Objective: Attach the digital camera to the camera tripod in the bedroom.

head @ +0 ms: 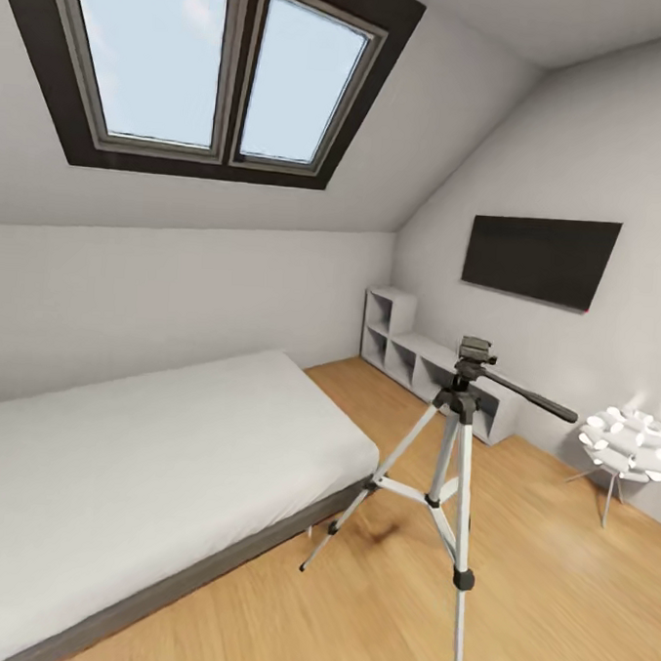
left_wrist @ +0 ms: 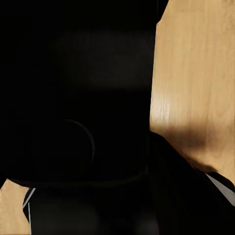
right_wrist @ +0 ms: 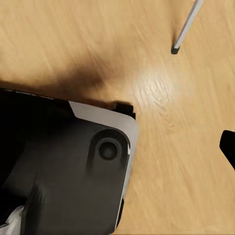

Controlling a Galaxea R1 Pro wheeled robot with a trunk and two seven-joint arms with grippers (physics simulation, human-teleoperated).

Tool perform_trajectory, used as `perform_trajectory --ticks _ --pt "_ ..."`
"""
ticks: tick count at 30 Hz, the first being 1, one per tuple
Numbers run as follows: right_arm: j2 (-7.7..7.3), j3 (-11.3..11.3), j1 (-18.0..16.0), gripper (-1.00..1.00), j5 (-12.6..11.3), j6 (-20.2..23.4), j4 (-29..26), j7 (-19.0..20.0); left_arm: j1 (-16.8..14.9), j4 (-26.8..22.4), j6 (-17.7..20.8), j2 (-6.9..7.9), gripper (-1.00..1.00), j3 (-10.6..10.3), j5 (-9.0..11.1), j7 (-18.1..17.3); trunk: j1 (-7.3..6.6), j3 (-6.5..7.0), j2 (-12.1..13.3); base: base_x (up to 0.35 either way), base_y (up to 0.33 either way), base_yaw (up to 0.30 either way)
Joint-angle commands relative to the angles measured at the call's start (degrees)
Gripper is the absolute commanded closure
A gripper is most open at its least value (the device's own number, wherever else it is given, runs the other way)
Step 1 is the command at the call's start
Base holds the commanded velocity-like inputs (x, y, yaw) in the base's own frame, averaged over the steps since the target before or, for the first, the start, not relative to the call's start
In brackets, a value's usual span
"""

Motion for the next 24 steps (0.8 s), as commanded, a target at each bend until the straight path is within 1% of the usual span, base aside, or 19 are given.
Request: perform_trajectory --ticks 1,8,11,18,24 --pt "-0.04 -0.49 -0.08 -1.0 0.46 -0.09 0.14 0.09 -0.05 -0.03 0.28 0.0 1.0 -0.51 0.23 0.23 0.05 -0.09 -0.09 0.231 0.276 -0.001" --pt "-0.04 -0.52 -0.08 -1.0 0.46 -0.1 0.12 0.09 -0.05 -0.03 0.27 0.0 1.0 -0.51 0.25 0.23 0.05 -0.09 -0.09 0.236 0.266 0.0" --pt "-0.04 -0.51 -0.08 -1.0 0.41 -0.14 0.13 0.08 -0.05 -0.03 0.27 0.0 1.0 -0.51 0.29 0.23 0.05 -0.09 -0.09 0.155 0.166 0.0" --pt "0.01 -0.56 -0.08 -1.0 0.38 -0.16 0.14 0.01 -0.06 -0.03 0.27 0.08 1.0 -0.51 0.31 0.23 0.05 -0.09 -0.09 0.044 0.047 -0.008" --pt "0.04 -0.57 -0.08 -1.0 0.34 -0.11 0.14 0.01 -0.05 -0.03 0.28 0.09 1.0 -0.51 0.32 0.23 0.05 -0.09 -0.09 0.008 0.009 -0.147"
